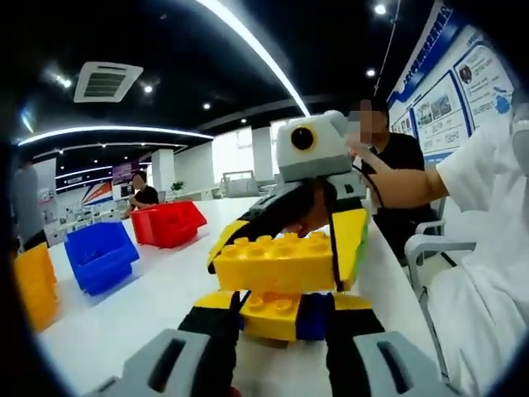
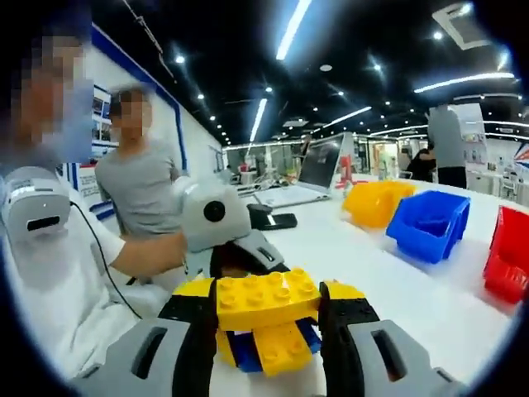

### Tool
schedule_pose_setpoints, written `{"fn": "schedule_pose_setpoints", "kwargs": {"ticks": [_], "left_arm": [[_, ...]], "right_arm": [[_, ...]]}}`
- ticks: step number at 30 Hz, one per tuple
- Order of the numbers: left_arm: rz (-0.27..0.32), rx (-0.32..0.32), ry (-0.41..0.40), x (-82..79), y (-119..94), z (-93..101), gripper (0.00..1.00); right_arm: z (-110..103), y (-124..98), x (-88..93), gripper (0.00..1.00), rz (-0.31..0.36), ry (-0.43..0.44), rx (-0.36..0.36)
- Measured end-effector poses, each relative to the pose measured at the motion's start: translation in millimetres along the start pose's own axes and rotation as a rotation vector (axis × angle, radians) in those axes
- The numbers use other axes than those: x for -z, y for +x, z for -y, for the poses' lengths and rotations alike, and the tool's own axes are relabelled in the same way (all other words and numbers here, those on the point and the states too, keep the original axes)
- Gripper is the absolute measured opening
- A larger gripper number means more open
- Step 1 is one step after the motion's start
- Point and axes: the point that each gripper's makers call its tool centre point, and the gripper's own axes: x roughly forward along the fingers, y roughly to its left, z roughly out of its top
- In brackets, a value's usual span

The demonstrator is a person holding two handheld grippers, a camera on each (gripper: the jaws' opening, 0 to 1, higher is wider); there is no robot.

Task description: Take apart the toy blocks one by one and place each separated block into its matching bin, sorting the blocks by their type until all the connected pieces are disassembled and separated into the correct bins

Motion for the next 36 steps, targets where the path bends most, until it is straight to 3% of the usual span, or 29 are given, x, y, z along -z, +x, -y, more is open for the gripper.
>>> {"fn": "schedule_pose_setpoints", "kwargs": {"ticks": [8, 13, 17, 20, 25, 36], "left_arm": [[0.001, -0.007, -0.003, 0.5, 1.8, -1.8, 0.42], [0.001, -0.016, -0.003, 0.8, 3.0, -1.3, 0.42], [0.002, -0.022, -0.002, 0.7, 3.9, 0.1, 0.42], [0.002, -0.027, -0.001, 0.7, 3.9, -1.0, 0.42], [0.004, -0.041, 0.005, 0.5, 3.7, -3.0, 0.42], [0.006, -0.057, 0.004, 1.8, 2.2, -10.5, 0.42]], "right_arm": [[47.7, -27.0, -30.7, 0.49, 0.087, -0.001, 0.190], [82.4, -35.9, -45.6, 0.49, 0.093, 0.009, 0.263], [110.1, -31.3, -68.6, 0.49, 0.099, 0.035, 0.298], [133.8, -16.3, -91.4, 0.49, 0.113, 0.074, 0.323], [157.0, 23.7, -114.2, 0.49, 0.102, 0.084, 0.344], [194.2, 121.3, -136.8, 0.49, 0.068, 0.044, 0.365]]}}
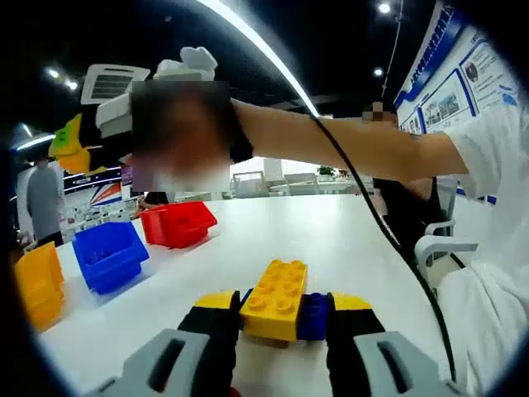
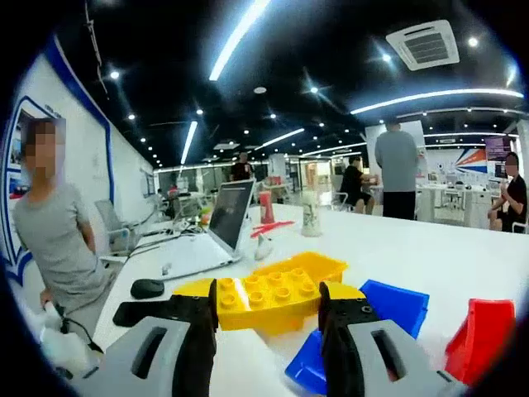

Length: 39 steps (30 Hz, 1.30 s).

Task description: Take apart the toy blocks one by one and place each separated block into its matching bin, sorting the blocks by their type until all the connected pieces are disassembled and separated into the correct bins

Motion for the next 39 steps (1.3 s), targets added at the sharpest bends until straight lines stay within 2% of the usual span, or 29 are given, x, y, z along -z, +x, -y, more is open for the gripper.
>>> {"fn": "schedule_pose_setpoints", "kwargs": {"ticks": [7, 11, 14, 17, 19, 20, 21, 22, 23, 25, 28, 32, 36, 38, 39], "left_arm": [[0.000, -0.003, -0.001, 1.3, -1.8, -8.2, 0.42], [0.000, -0.003, 0.000, 1.4, -2.2, -8.0, 0.42], [0.000, -0.002, 0.001, 1.5, -2.4, -8.7, 0.42], [0.000, -0.002, 0.001, 1.4, -2.4, -6.7, 0.42], [0.000, -0.003, 0.002, 1.3, -2.2, -5.6, 0.42], [0.000, -0.003, 0.001, 1.3, -2.2, -5.2, 0.42], [0.000, -0.004, 0.002, 1.1, -2.2, -4.1, 0.42], [0.000, -0.005, 0.003, 0.9, -2.3, -3.5, 0.42], [0.000, -0.004, 0.003, 0.9, -2.3, -3.0, 0.43], [0.000, -0.004, 0.002, 0.9, -2.2, -3.5, 0.43], [0.000, -0.007, 0.001, 0.7, -2.7, -1.8, 0.43], [0.000, -0.009, 0.001, 0.7, -3.1, -2.2, 0.43], [0.001, -0.008, -0.002, 2.4, -5.0, -14.5, 0.43], [0.001, -0.007, -0.003, 3.6, -6.2, -23.0, 0.43], [0.001, -0.006, -0.004, 4.8, -7.1, -30.2, 0.43]], "right_arm": [[0.5, 59.6, 0.0, 0.49, -0.046, -0.026, 0.019], [-2.7, 93.8, 9.0, 0.49, -0.094, -0.064, 0.038], [-3.0, 113.1, 17.2, 0.49, -0.119, -0.092, 0.058], [0.1, 125.9, 22.7, 0.50, -0.126, -0.081, 0.082], [4.8, 131.6, 28.4, 0.50, -0.138, -0.119, 0.105], [9.3, 132.8, 32.8, 0.55, -0.162, -0.173, 0.123], [9.0, 134.6, 34.5, 0.68, -0.161, -0.196, 0.124], [3.2, 135.4, 34.9, 0.89, -0.140, -0.180, 0.101], [-0.2, 135.1, 31.0, 0.98, -0.107, -0.163, 0.090], [-3.9, 124.5, 31.7, 0.83, -0.118, -0.165, 0.080], [-6.6, 109.7, 26.9, 0.83, -0.116, -0.148, 0.071], [-17.6, 79.9, 3.6, 0.78, -0.042, -0.096, 0.030], [-29.7, 24.7, -13.8, 0.75, 0.015, -0.089, -0.013], [-31.7, -0.2, -15.2, 0.73, 0.022, -0.089, -0.015], [-31.2, -19.4, -16.0, 0.72, 0.025, -0.090, -0.015]]}}
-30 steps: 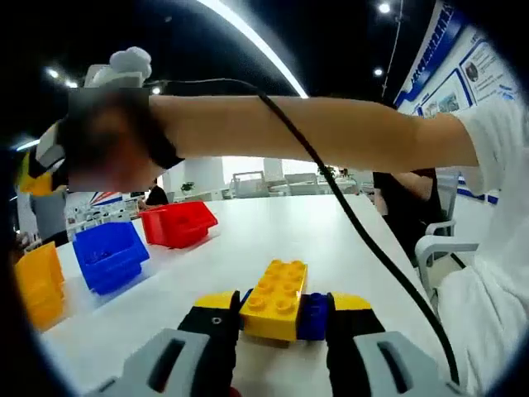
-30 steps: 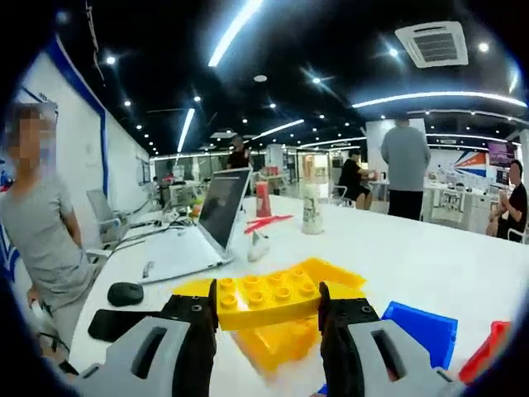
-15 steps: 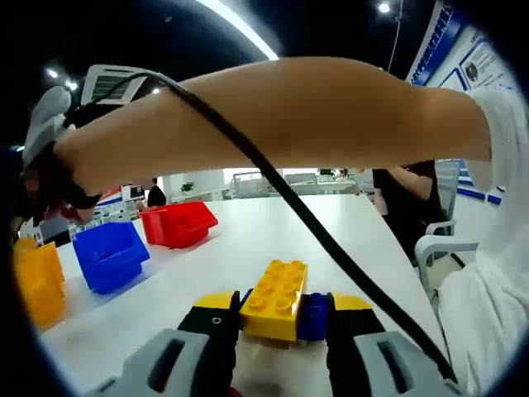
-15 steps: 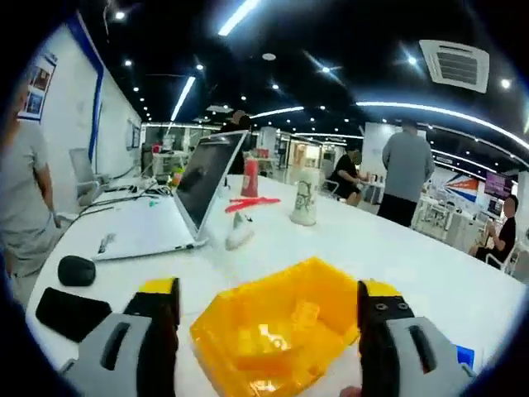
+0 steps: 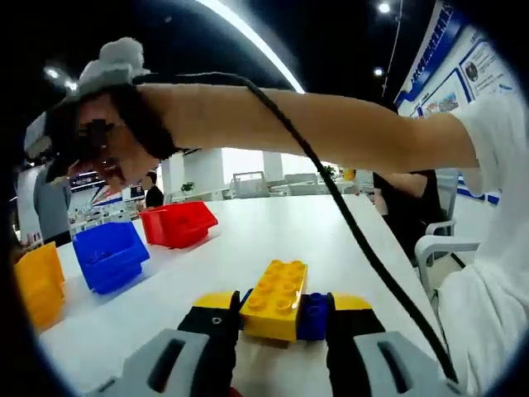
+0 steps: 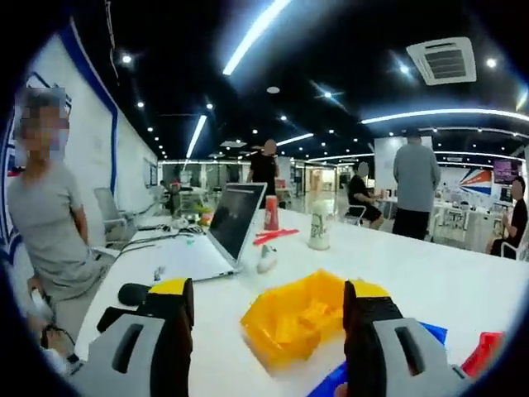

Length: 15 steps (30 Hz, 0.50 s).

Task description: Take apart the toy blocks one by one and place each separated block into its matching bin, sorting the blocks by their type until all the connected pieces are disassembled and separated into the correct bins

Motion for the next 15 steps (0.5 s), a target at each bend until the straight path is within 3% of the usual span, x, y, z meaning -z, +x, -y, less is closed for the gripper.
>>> {"fn": "schedule_pose_setpoints", "kwargs": {"ticks": [9, 12, 15], "left_arm": [[0.000, -0.005, 0.002, 0.4, -0.1, 1.4, 0.43], [-0.004, -0.006, 0.002, 0.3, 1.3, 8.5, 0.43], [-0.007, -0.007, 0.008, -0.4, 3.1, 15.4, 0.43]], "right_arm": [[-4.7, -127.7, 2.3, 0.63, 0.042, -0.003, 0.008], [-10.8, -156.5, 11.9, 0.63, 0.049, 0.000, 0.006], [-23.1, -174.5, 33.3, 0.60, 0.013, -0.009, -0.034]]}}
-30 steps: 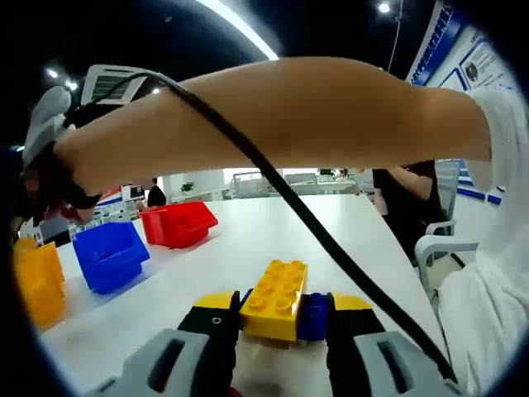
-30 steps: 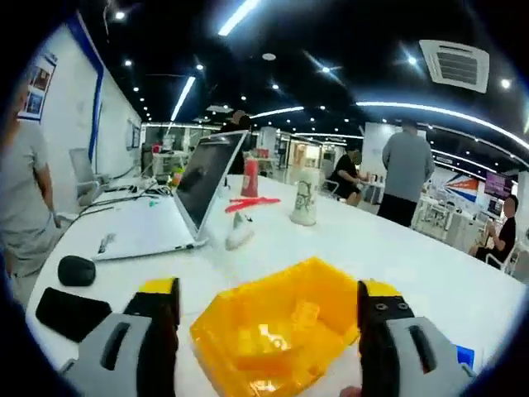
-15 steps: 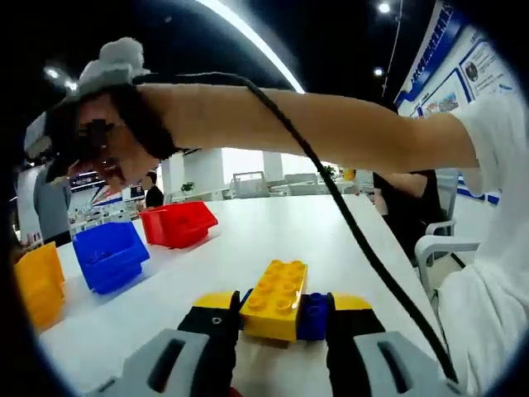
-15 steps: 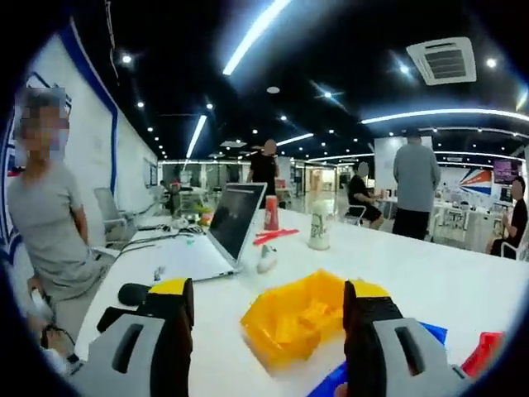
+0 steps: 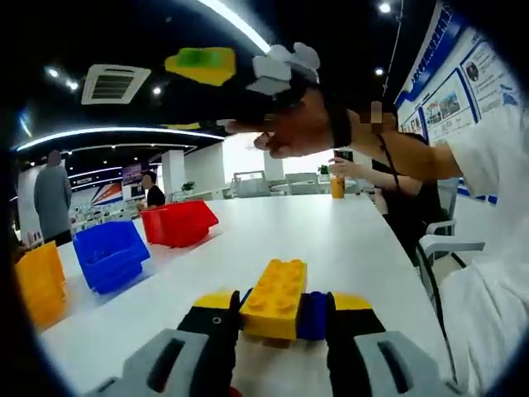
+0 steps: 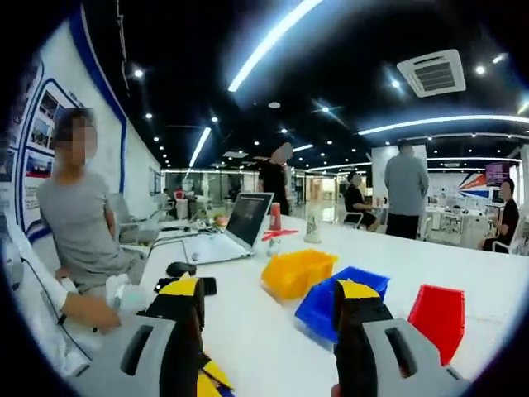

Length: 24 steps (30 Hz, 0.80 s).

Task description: Take apart the toy blocks one by one and place each separated block into its matching bin, sorting the blocks by their type until all the connected pieces are disassembled and separated into the correct bins

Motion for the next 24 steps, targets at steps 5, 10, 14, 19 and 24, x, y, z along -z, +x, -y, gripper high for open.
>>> {"fn": "schedule_pose_setpoints", "kwargs": {"ticks": [5, 10, 14, 19, 24], "left_arm": [[-0.005, -0.006, 0.003, -1.9, 2.4, 11.9, 0.43], [-0.005, -0.001, -0.009, -2.6, 3.4, 16.4, 0.47], [-0.011, 0.008, -0.005, -1.9, 3.6, 20.9, 0.49], [-0.011, 0.013, -0.019, -2.0, 3.3, 23.9, 0.49], [-0.002, 0.017, -0.027, -3.3, 3.5, 26.5, 0.44]], "right_arm": [[-27.4, -15.7, 44.6, 0.55, -0.062, -0.005, -0.114], [-41.6, -19.5, 87.2, 0.50, -0.146, -0.064, -0.215], [-50.1, -18.7, 104.4, 0.48, -0.183, -0.081, -0.272], [-59.5, -15.6, 122.9, 0.48, -0.233, -0.108, -0.325], [-61.2, -9.0, 138.4, 0.44, -0.274, -0.110, -0.350]]}}
